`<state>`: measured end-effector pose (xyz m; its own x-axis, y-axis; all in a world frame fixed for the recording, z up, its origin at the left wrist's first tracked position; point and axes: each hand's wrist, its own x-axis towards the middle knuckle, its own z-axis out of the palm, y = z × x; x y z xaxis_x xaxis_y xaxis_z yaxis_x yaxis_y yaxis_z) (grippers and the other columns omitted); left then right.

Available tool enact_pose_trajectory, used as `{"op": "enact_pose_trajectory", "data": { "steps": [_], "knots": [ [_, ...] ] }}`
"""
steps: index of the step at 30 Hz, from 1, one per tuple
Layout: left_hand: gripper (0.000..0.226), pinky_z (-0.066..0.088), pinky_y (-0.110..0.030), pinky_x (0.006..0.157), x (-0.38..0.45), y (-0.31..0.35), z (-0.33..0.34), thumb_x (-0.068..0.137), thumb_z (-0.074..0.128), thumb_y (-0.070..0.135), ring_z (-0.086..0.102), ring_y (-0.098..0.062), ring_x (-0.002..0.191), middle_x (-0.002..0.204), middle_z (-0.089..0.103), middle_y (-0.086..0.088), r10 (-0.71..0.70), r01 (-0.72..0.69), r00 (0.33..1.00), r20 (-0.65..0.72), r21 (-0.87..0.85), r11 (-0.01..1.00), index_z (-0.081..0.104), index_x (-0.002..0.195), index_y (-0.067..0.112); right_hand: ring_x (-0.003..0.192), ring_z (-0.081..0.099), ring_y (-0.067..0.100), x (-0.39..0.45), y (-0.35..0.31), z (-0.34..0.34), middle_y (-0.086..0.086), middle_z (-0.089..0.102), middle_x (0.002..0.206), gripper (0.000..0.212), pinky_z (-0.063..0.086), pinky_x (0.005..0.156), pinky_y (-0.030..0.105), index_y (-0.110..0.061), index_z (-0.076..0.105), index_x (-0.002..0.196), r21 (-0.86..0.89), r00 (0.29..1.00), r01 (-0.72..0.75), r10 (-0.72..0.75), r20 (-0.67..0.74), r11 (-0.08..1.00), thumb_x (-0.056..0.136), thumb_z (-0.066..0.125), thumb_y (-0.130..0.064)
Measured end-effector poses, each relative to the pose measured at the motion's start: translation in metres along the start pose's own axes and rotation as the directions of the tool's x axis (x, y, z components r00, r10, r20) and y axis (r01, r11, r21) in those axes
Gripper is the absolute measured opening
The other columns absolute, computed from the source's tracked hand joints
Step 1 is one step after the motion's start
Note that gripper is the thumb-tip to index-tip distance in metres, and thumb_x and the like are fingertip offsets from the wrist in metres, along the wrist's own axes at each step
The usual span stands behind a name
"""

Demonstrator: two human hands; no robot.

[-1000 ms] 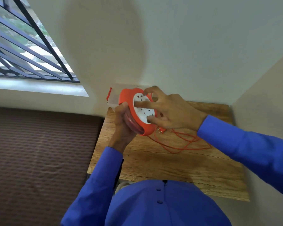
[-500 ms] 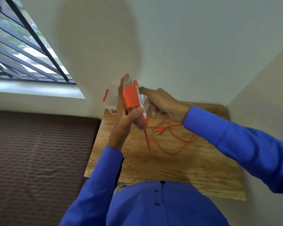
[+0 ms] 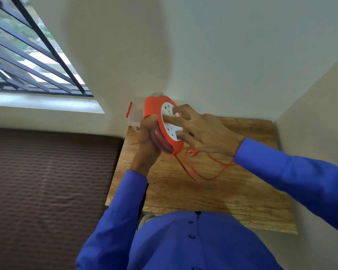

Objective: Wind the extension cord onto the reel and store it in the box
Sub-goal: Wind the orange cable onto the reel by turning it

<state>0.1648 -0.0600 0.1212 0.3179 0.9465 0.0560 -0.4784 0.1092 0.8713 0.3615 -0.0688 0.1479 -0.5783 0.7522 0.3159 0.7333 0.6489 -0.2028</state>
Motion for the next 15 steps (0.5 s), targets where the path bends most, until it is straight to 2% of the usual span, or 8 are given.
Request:
{"op": "enact_pose_trajectory", "data": {
  "steps": [2,3,5,8,9,10,12,15],
  "knots": [
    [0.07,0.064,-0.046,0.094,0.0,-0.006,0.003,0.079,0.082,0.07,0.074,-0.032,0.119,0.125,0.079,-0.009,-0.032,0.032,0.999,0.004,-0.003,0.999,0.08,0.131,0.024,0.088,0.069,0.03,0.001,0.004,-0.001,0.015,0.065,0.138,0.055,0.054,0.057,0.032,-0.025,0.055,0.155,0.015,1.0,-0.009,0.009,0.025,1.0,0.101,0.065,-0.026],
    [0.072,0.063,-0.045,0.094,0.0,-0.009,0.004,0.078,0.083,0.07,0.074,-0.033,0.118,0.124,0.079,-0.011,-0.047,0.047,0.999,-0.002,-0.001,0.999,0.079,0.13,0.021,0.093,0.072,0.03,0.002,0.005,-0.001,0.013,0.071,0.132,0.057,0.059,0.064,0.038,-0.024,0.059,0.152,0.052,0.999,-0.042,0.041,0.013,0.998,0.096,0.07,-0.027],
    [0.078,0.063,-0.041,0.093,0.0,-0.012,0.008,0.076,0.084,0.071,0.076,-0.03,0.112,0.118,0.08,-0.01,-0.068,0.068,0.997,-0.027,0.008,0.998,0.076,0.128,0.014,0.081,0.073,0.024,0.003,0.003,-0.002,0.006,0.082,0.108,0.06,0.063,0.072,0.043,-0.026,0.068,0.142,0.223,0.978,-0.201,0.21,-0.016,0.954,0.084,0.079,-0.03],
    [0.07,0.063,-0.038,0.092,0.001,-0.013,0.01,0.073,0.086,0.073,0.078,-0.023,0.108,0.115,0.082,-0.002,-0.072,0.076,0.996,-0.045,0.093,0.993,0.079,0.126,0.027,0.059,0.073,0.023,0.015,0.002,-0.002,0.0,0.079,0.068,0.036,0.063,0.067,0.036,-0.025,0.08,0.11,0.601,0.869,-0.419,0.492,0.049,0.68,0.076,0.084,-0.037],
    [0.063,0.063,-0.036,0.091,0.002,-0.012,0.01,0.076,0.085,0.071,0.078,-0.019,0.106,0.113,0.082,0.002,-0.052,0.054,0.999,-0.015,0.117,0.992,0.079,0.126,0.032,0.054,0.07,0.018,0.019,0.003,0.0,-0.001,0.076,0.06,0.027,0.059,0.062,0.03,-0.022,0.082,0.095,0.667,0.833,-0.444,0.55,0.062,0.598,0.077,0.084,-0.042],
    [0.057,0.063,-0.034,0.09,0.004,-0.012,0.008,0.081,0.082,0.066,0.077,-0.016,0.103,0.11,0.082,0.005,-0.041,0.035,0.999,0.031,0.15,0.988,0.076,0.128,0.033,0.05,0.067,0.013,0.023,0.005,0.001,0.002,0.073,0.055,0.028,0.055,0.06,0.026,-0.02,0.082,0.082,0.713,0.8,-0.461,0.595,0.077,0.528,0.08,0.083,-0.048],
    [0.06,0.061,-0.034,0.09,0.007,-0.01,0.008,0.087,0.076,0.054,0.076,-0.014,0.104,0.111,0.08,0.009,-0.043,0.031,0.998,0.05,0.207,0.978,0.063,0.138,0.025,0.042,0.058,0.007,0.027,0.009,0.001,0.011,0.07,0.051,0.054,0.046,0.05,0.016,-0.012,0.079,0.065,0.772,0.729,-0.508,0.668,0.149,0.381,0.089,0.077,-0.06],
    [0.096,0.06,-0.043,0.095,0.009,-0.005,0.008,0.08,0.082,0.057,0.07,-0.024,0.111,0.122,0.071,-0.005,-0.021,0.023,1.0,-0.009,0.211,0.977,0.047,0.154,0.006,0.037,0.045,0.014,0.027,0.005,-0.002,0.016,0.07,0.053,0.081,0.034,0.04,0.02,-0.007,0.078,0.062,0.745,0.645,-0.627,0.688,0.332,0.229,0.089,0.061,-0.081]
  ]
}}
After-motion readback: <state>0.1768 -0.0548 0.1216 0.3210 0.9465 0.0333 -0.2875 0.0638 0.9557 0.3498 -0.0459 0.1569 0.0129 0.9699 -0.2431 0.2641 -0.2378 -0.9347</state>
